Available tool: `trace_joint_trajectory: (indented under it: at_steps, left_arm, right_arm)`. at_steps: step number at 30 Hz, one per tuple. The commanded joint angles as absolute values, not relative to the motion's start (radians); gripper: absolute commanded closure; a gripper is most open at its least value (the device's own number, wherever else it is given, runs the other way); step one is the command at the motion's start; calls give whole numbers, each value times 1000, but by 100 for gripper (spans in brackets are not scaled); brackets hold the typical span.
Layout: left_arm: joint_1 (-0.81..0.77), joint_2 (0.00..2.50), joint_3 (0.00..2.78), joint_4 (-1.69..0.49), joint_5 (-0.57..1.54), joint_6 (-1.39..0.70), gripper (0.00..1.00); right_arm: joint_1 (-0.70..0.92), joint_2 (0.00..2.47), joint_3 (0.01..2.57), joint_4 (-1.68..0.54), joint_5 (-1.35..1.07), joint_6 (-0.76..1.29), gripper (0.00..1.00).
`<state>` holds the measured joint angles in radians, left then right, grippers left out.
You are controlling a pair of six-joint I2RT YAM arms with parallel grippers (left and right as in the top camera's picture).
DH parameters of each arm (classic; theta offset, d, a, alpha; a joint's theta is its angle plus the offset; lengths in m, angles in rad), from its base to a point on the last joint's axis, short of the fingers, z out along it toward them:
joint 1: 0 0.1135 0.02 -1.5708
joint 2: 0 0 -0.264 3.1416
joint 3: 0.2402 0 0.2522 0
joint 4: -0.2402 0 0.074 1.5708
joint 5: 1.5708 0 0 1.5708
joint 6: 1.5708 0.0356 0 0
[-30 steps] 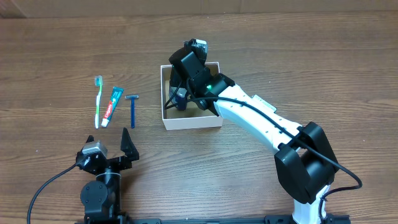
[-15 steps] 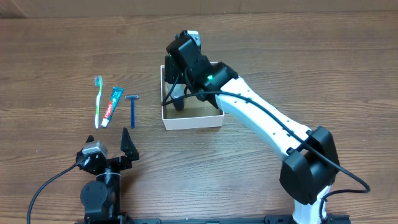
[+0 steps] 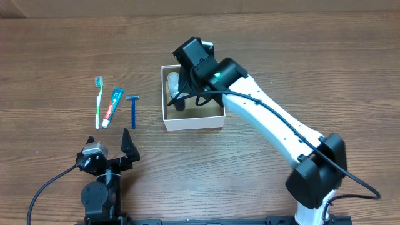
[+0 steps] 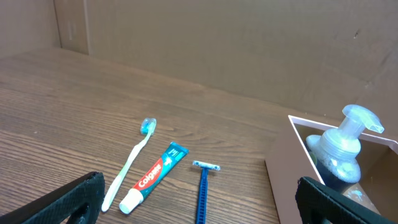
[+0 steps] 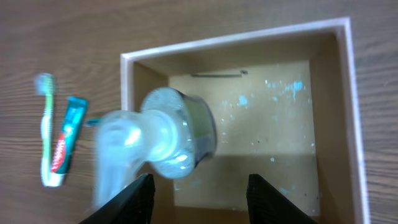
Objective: Pack container
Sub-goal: 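Carry the bottle into the box and release it with the right gripper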
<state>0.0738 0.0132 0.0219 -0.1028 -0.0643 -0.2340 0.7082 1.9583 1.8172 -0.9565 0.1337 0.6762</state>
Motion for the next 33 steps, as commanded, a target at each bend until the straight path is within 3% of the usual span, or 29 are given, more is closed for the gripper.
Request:
trace_joint_trajectory:
  at_steps: [1,22,24,29,33]
  left_arm:
    - [80,5,19,-99,-77,-244,0]
    - [80,5,19,-99,-77,-244,0]
    - [80,5,19,-99,-77,-244,0]
    - [80,5,19,-99,-77,-244,0]
    - [80,5,19,-99,-77,-244,0]
  right_arm:
    - [706,2039,1777,-933,125,709,50]
    - [702,2124,1766,-773,88,666,49]
    - [700,2125,1766,-754,88,618,43]
    - [694,2125,1769,-735,149,523,41]
    - [650,2093,1847,-841,149,485,37]
